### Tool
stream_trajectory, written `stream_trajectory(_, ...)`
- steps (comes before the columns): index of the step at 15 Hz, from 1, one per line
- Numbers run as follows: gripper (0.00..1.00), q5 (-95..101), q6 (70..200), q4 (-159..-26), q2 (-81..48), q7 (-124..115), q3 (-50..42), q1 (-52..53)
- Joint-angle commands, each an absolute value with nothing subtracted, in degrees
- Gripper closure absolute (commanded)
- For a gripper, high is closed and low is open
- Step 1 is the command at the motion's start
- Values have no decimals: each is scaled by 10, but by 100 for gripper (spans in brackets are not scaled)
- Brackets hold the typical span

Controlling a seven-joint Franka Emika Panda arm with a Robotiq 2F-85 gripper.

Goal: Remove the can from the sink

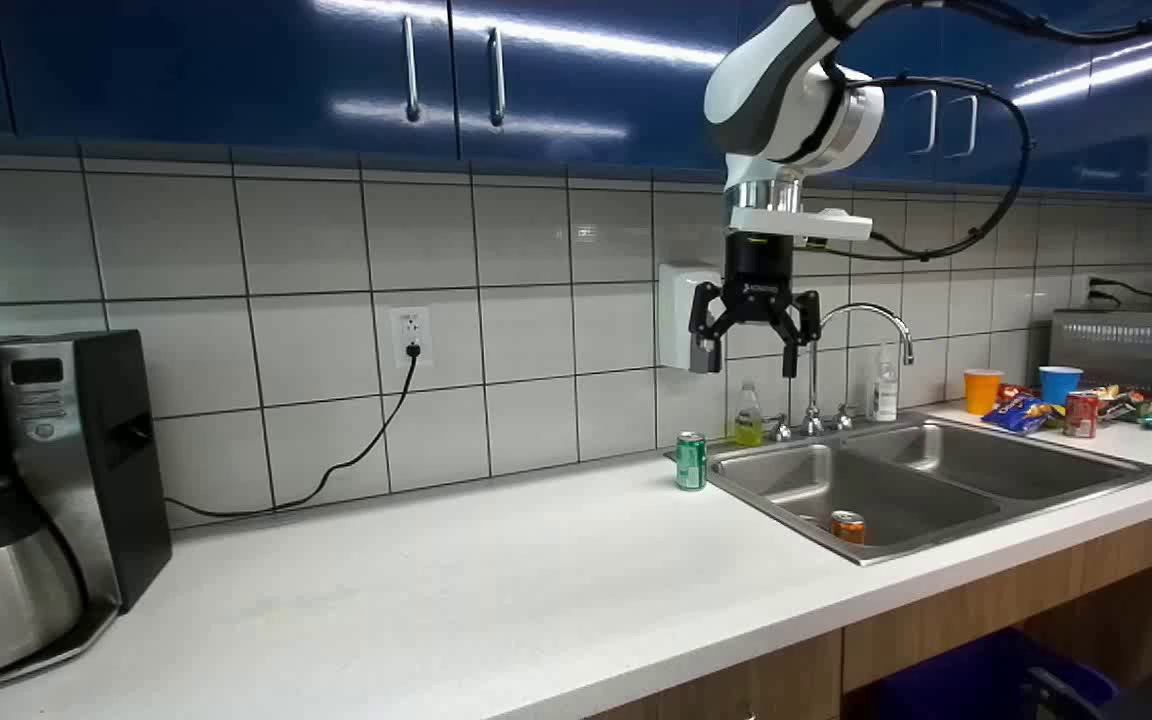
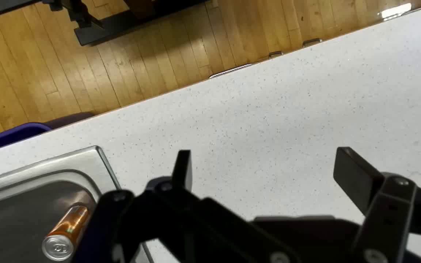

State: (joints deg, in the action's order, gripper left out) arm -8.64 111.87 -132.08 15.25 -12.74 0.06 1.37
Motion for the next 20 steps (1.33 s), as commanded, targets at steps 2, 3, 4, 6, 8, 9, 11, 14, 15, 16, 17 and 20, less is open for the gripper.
stream_trajectory(2,0,-88,1117,-1320,152,-126,6,8)
stream_trajectory(3,0,-88,1117,-1320,152,-126,6,8)
stream_trajectory(4,0,-88,1117,-1320,152,-126,6,8)
stream_trajectory(6,0,-88,1117,-1320,152,-126,6,8)
stream_trajectory(8,0,-88,1117,-1320,152,-126,6,8)
stream_trajectory(9,0,-88,1117,-1320,152,-126,6,8)
stream_trajectory(11,0,-88,1117,-1320,152,-126,6,8)
stream_trajectory(14,0,-90,1111,-1315,147,-110,3,9)
stream_trajectory(15,0,-89,1112,-1315,146,-104,2,9)
stream_trajectory(16,0,-88,1111,-1313,144,-94,0,8)
stream_trajectory(17,0,-85,1110,-1311,142,-89,0,8)
stream_trajectory(20,0,-80,1115,-1308,138,-75,-4,5)
